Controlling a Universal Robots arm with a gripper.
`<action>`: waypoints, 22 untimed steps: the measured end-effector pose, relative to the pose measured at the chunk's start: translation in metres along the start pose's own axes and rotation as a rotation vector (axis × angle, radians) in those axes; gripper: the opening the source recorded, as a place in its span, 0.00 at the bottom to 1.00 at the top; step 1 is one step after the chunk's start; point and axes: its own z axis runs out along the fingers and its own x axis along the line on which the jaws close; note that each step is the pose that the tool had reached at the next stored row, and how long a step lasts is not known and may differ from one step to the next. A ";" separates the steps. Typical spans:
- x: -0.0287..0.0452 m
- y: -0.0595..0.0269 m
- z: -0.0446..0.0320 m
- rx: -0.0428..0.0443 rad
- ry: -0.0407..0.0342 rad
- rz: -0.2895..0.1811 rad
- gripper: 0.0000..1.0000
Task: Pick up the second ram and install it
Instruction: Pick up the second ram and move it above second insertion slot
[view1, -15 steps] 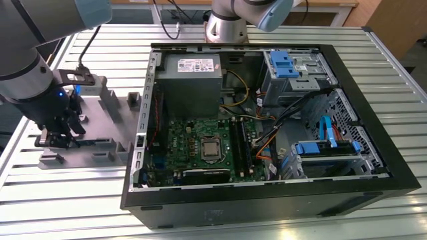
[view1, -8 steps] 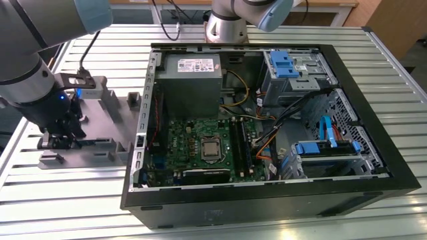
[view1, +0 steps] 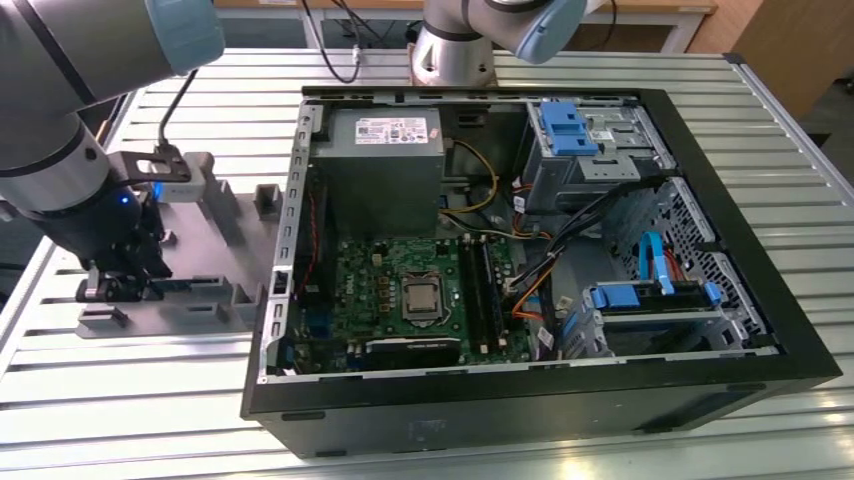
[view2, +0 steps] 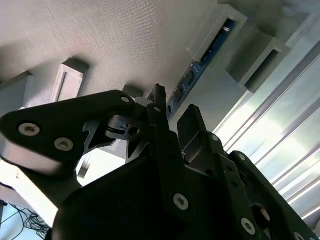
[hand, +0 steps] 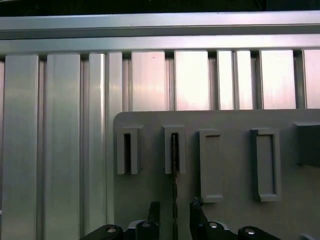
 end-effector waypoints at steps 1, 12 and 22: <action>0.0000 0.0000 0.0006 0.0002 0.0000 -0.001 0.35; 0.0004 0.0029 0.0048 0.0038 -0.0035 -0.003 0.29; -0.0003 0.0033 0.0049 0.0111 -0.0066 -0.004 0.29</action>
